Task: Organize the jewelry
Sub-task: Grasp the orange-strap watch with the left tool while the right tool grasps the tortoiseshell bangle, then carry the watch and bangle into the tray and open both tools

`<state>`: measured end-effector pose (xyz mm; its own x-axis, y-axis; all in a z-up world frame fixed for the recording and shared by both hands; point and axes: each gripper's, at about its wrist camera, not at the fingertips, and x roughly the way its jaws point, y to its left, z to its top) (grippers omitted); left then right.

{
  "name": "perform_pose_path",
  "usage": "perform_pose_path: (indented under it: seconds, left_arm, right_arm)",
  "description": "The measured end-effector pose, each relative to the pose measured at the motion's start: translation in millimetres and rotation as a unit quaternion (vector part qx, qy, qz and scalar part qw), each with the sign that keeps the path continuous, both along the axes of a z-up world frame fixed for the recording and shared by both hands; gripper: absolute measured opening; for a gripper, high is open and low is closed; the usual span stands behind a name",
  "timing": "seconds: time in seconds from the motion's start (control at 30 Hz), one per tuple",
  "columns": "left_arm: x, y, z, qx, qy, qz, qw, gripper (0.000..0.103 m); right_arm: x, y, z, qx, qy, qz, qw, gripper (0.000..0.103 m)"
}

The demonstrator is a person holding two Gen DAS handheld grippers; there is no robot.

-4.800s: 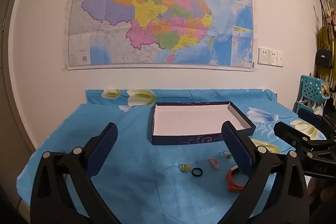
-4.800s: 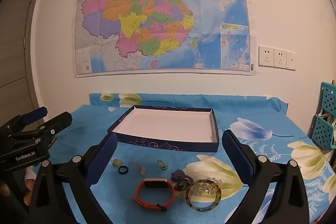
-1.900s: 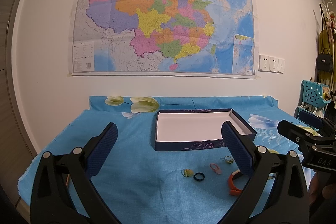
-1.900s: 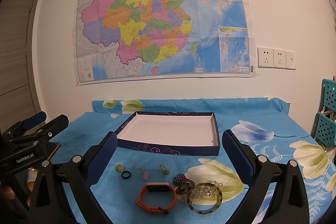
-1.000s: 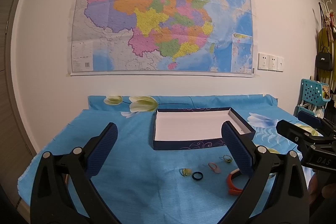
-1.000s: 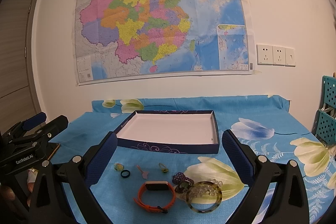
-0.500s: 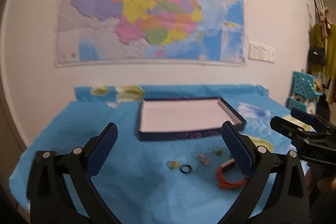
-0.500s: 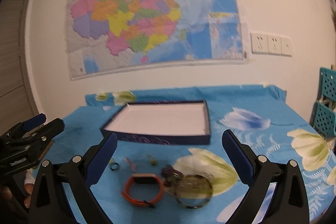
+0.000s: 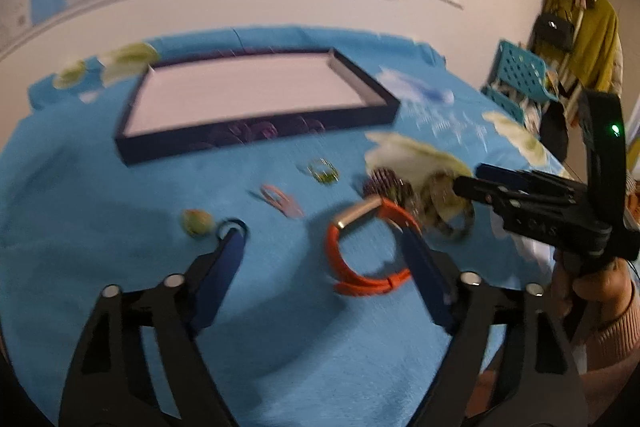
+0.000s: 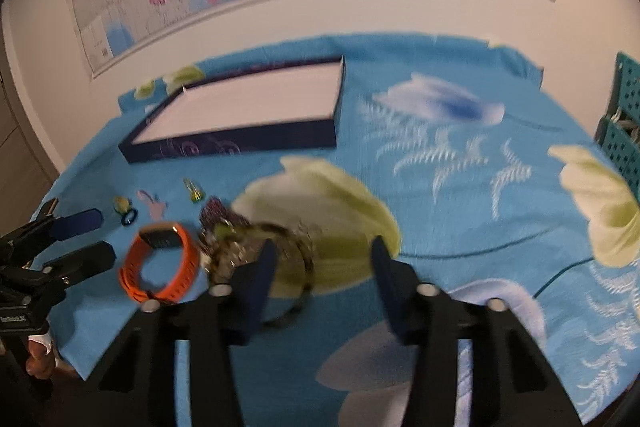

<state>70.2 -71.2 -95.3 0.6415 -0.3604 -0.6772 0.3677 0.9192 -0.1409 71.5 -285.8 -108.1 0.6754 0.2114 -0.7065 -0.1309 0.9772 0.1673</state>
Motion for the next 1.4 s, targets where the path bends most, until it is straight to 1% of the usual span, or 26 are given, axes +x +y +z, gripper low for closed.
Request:
perform_pose_path:
  seconds: [0.03, 0.07, 0.1, 0.13, 0.17, 0.2, 0.27, 0.33, 0.37, 0.4, 0.43, 0.47, 0.5, 0.57, 0.67, 0.8, 0.9, 0.97, 1.0, 1.03, 1.07, 1.13, 1.17, 1.23, 1.37, 1.4]
  left_arm:
    - [0.7, -1.9, -2.9, -0.001, 0.008, -0.006, 0.9999, 0.072]
    - [1.4, -5.4, -6.7, -0.001, 0.015, -0.015, 0.9998, 0.067]
    - [1.1, -6.6, -6.9, -0.001, 0.02, -0.019, 0.9996, 0.065]
    - [1.3, -8.9, -8.8, -0.002, 0.024, -0.025, 0.9994, 0.06]
    - [1.6, -10.6, -9.2, -0.004, 0.028, -0.03, 0.9991, 0.054]
    - [3.1, -12.9, -11.2, -0.007, 0.036, -0.037, 0.9986, 0.051]
    - [7.5, -16.5, -16.6, -0.011, 0.052, -0.044, 0.9976, 0.041]
    - [11.6, -18.0, -20.4, -0.013, 0.064, -0.044, 0.9969, 0.039]
    - [12.5, -17.1, -20.3, -0.018, 0.066, -0.044, 0.9967, 0.037]
    - [13.8, -16.2, -20.3, -0.022, 0.069, -0.044, 0.9964, 0.036]
    - [15.0, -15.7, -20.5, -0.022, 0.07, -0.043, 0.9964, 0.028]
    - [15.3, -14.2, -20.3, -0.019, 0.072, -0.039, 0.9965, 0.017]
    - [16.8, -12.7, -21.0, -0.021, 0.077, -0.038, 0.9961, 0.016]
    - [18.4, -10.3, -20.2, -0.031, 0.082, -0.039, 0.9954, 0.011]
    - [18.3, -10.3, -15.6, -0.03, 0.074, -0.04, 0.996, 0.007]
    - [18.8, -7.5, -7.4, -0.036, 0.068, -0.047, 0.9959, 0.006]
    - [18.6, -7.8, -4.9, -0.026, 0.064, -0.058, 0.9959, 0.005]
    - [18.0, -9.1, -6.3, -0.02, 0.069, -0.071, 0.9949, 0.01]
    - [18.4, -10.7, -7.9, -0.014, 0.071, -0.078, 0.9943, 0.019]
    - [18.1, -12.7, -9.2, -0.005, 0.071, -0.081, 0.9942, 0.022]
    - [18.8, -14.8, -10.9, 0.005, 0.071, -0.081, 0.9942, 0.02]
    - [21.6, -16.4, -16.7, 0.008, 0.08, -0.085, 0.9931, 0.019]
    - [22.5, -17.2, -17.2, 0.009, 0.08, -0.085, 0.9932, 0.013]
    - [25.3, -17.6, -15.7, 0.015, 0.075, -0.08, 0.9938, 0.007]
    - [31.7, -10.9, -8.9, 0.005, 0.075, -0.073, 0.9945, 0.007]
    - [35.5, -5.3, -4.0, -0.008, 0.077, -0.071, 0.9945, 0.007]
  right_arm:
    - [0.8, -1.1, -2.8, 0.004, 0.009, 0.005, 1.0, 0.042]
    - [1.4, -1.8, -4.4, 0.009, 0.013, 0.01, 1.0, 0.037]
    - [1.4, -2.7, -5.3, 0.017, 0.016, 0.017, 1.0, 0.033]
    - [0.3, -3.4, -4.5, 0.022, 0.017, 0.023, 0.999, 0.031]
    - [-0.6, -2.7, -4.1, 0.024, 0.019, 0.029, 0.999, 0.026]
    - [-0.6, -1.7, -3.8, 0.026, 0.023, 0.035, 0.999, 0.022]
    - [-1.3, -0.1, -4.0, 0.026, 0.027, 0.04, 0.998, 0.021]
    - [-0.4, -1.1, -2.7, 0.033, 0.032, 0.042, 0.998, 0.016]
    - [0.2, -3.3, -2.6, 0.044, 0.037, 0.041, 0.998, 0.009]
    - [1.1, -5.4, -2.5, 0.048, 0.038, 0.04, 0.997, 0.008]
    - [1.1, -7.8, -1.8, 0.053, 0.039, 0.038, 0.997, 0.007]
    - [1.2, -9.8, -0.8, 0.058, 0.039, 0.037, 0.997, 0.006]
    - [1.6, -12.4, 1.1, 0.067, 0.039, 0.036, 0.996, 0.006]
    - [1.3, -16.2, 6.1, 0.077, 0.035, 0.035, 0.996, 0.006]
    - [1.1, -17.1, 17.2, 0.08, 0.023, 0.038, 0.996, 0.006]
    - [4.5, -18.4, 33.8, 0.088, 0.004, 0.043, 0.995, 0.006]
    - [12.1, -16.7, 43.4, 0.088, -0.009, 0.047, 0.995, 0.006]
    - [17.1, -13.5, 45.1, 0.087, -0.011, 0.05, 0.995, 0.006]
    - [19.1, -11.4, 44.6, 0.085, -0.01, 0.052, 0.995, 0.006]
    - [21.8, -9.5, 43.4, 0.085, -0.008, 0.054, 0.995, 0.006]
    - [23.4, -7.3, 41.9, 0.085, -0.006, 0.055, 0.995, 0.006]
    - [27.3, -4.1, 38.8, 0.082, 0.0, 0.057, 0.995, 0.006]
    - [28.2, -3.5, 37.8, 0.083, 0.001, 0.058, 0.995, 0.006]
    - [31.2, -2.6, 37.8, 0.085, 0.001, 0.06, 0.995, 0.006]
    - [43.3, -0.5, 46.5, 0.078, -0.009, 0.065, 0.995, 0.006]
    - [47.9, 0.8, 49.9, 0.073, -0.015, 0.068, 0.995, 0.006]
